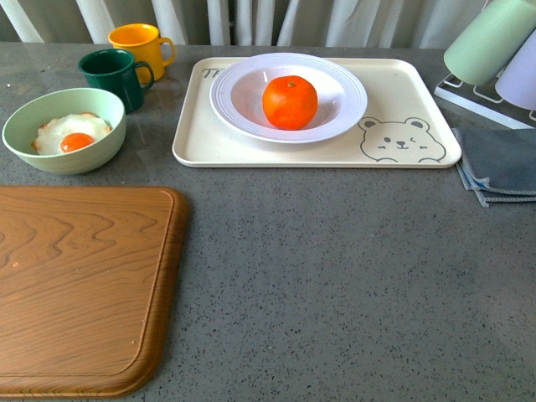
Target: Place orange and plate with both arms
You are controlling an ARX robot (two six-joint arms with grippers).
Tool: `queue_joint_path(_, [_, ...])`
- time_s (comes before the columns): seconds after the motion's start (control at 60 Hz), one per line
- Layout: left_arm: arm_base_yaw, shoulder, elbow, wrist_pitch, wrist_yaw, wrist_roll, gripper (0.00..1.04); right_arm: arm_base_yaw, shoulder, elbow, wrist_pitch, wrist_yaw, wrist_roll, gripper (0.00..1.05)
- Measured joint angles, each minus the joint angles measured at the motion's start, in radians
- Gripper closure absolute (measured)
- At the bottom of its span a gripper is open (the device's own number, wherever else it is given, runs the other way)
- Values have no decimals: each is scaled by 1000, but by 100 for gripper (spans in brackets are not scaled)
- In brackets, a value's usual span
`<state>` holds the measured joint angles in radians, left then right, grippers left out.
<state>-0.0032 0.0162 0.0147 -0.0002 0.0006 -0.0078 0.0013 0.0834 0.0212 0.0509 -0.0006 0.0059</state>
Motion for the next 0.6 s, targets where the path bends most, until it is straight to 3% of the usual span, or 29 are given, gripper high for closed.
queue_joint_path(0.383, [0,0,0,0,0,0,9,0,-77,0,-49,2,0,103])
queue_joint_path(0.6, [0,0,0,0,0,0,9,0,-78,0,-49,2,-2,69])
